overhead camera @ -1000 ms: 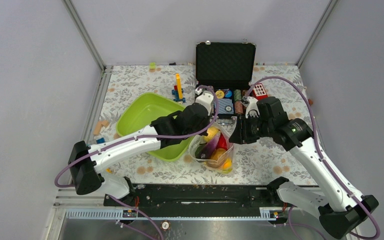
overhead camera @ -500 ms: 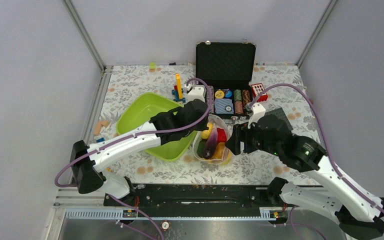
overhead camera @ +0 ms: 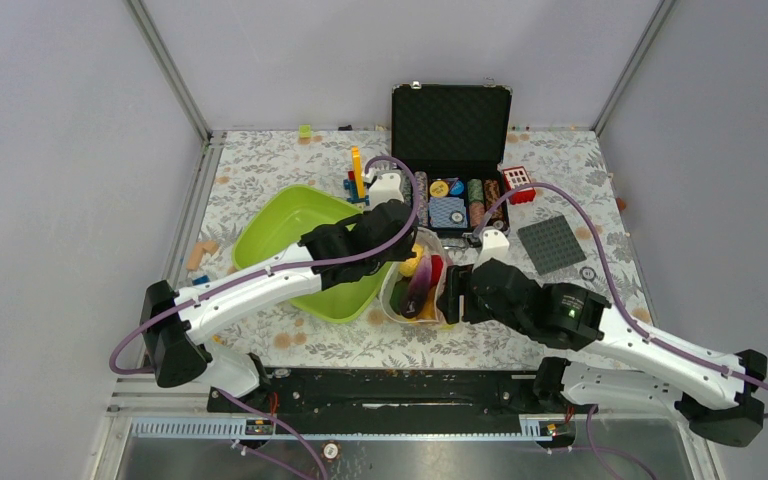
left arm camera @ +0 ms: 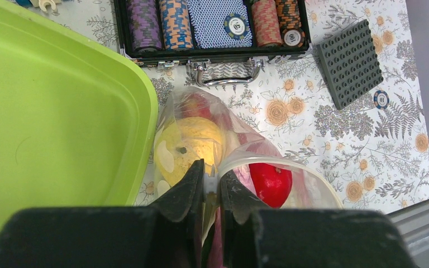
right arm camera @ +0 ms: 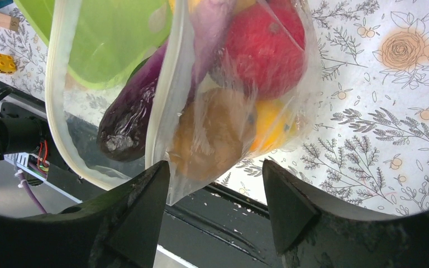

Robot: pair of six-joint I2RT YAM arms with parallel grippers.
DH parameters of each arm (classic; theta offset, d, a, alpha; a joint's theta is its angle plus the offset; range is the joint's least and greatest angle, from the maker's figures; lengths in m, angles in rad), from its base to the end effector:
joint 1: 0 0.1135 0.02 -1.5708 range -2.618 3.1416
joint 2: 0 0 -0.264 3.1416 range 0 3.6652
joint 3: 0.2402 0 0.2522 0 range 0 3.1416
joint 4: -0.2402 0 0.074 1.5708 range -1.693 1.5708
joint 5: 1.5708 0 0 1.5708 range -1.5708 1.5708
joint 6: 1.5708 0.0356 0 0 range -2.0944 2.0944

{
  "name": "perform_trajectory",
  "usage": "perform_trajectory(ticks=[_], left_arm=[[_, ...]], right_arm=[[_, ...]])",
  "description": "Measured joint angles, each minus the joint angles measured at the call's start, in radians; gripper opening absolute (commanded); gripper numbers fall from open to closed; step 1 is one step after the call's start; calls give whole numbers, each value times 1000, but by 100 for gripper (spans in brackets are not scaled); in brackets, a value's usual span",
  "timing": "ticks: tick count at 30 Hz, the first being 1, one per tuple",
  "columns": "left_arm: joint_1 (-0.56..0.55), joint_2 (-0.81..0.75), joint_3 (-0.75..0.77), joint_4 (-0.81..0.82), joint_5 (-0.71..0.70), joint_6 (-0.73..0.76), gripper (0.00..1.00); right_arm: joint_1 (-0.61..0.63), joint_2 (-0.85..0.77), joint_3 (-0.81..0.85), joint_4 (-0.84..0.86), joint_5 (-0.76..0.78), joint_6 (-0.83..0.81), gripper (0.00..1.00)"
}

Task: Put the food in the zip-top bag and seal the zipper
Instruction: Adjust the zipper food storage bag at the center of the board.

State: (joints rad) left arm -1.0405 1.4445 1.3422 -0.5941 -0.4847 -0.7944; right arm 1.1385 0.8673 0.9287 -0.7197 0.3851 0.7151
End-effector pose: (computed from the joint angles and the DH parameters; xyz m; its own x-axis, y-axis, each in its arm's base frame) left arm 0.1749 -0.2655 0.3424 -0.6429 -0.1515 -0.7508 0.1767 0.9244 -0.3379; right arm 0.0853 0.1530 0.3243 -0.6637 0.0121 -0.7479 -0.3733 0.8611 0.3452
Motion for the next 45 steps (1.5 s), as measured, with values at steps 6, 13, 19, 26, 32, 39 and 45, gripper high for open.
perform_trajectory(ticks=[6,13,19,26,32,39,45], left_arm=[[0,0,0,-2,-3,-4,0],[0,0,0,-2,-12,-20,0],[0,0,0,-2,-19,-29,0],[0,0,0,-2,-48,-34,0],[-2,0,0,-8,-69,-37,0],[-17,-20,0,-48,-58,-17,0],[-45,-166,-46,-14,73,14,0]], right_arm=[[77,-4,35,-5,89,20,68],[104,2,75,-3,103,21,68],[106,87,65,-5,100,63,58],[107,77,-7,-72,103,174,38],[109,49,-44,-167,137,266,0],[108,-37,142,-349,311,277,0],[-61,-59,314,-373,334,148,0]])
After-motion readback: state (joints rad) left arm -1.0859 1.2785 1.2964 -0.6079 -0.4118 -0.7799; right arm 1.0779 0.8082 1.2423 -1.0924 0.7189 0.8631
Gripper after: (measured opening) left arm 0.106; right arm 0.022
